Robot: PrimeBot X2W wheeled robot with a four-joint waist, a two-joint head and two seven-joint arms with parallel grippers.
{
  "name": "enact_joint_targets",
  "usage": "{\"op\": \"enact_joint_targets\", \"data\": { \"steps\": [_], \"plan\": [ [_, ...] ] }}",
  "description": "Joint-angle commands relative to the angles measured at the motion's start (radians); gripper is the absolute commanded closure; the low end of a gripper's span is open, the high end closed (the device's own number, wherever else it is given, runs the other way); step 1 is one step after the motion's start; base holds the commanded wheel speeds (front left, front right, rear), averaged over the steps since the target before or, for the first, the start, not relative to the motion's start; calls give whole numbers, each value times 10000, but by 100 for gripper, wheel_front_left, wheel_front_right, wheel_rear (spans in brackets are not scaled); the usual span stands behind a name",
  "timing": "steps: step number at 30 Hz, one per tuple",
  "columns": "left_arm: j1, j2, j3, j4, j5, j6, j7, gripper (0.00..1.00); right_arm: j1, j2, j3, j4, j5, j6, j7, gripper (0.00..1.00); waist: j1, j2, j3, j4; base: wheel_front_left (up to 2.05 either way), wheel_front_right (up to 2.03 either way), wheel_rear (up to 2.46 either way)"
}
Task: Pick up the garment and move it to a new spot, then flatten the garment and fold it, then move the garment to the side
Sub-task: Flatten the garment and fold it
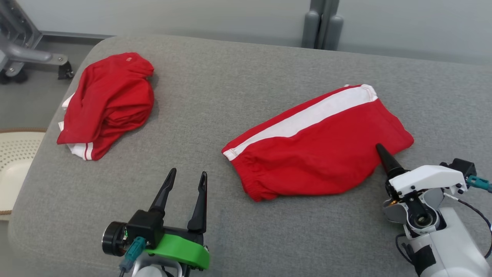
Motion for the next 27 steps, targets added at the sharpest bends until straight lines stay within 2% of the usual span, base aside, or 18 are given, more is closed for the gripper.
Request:
{"op": "enact_joint_targets", "data": {
  "steps": [1,10,16,22,27],
  "plan": [
    [-187,16,-42,-50,-66,56,-6,0,-252,-114,-141,310,-136,-1,-83,0,0,0,438,665,0,0,0],
    [-399,16,-412,-166,-475,240,-6,0,-1467,-485,-842,2188,-424,1,189,0,0,0,884,1531,0,0,0],
    [-503,14,-549,-249,-653,318,-6,0,-2299,-596,-907,3315,-777,-1,666,0,0,0,1174,1886,0,0,0],
    [-561,14,-670,-293,-585,391,-6,0,-2890,-507,-847,4048,-1081,-1,793,0,0,0,1330,2128,0,0,0],
    [-599,15,-857,-341,-677,468,-6,0,-3214,-521,-793,4187,-1225,-1,731,0,0,0,1397,2234,0,0,0]
  ]
}}
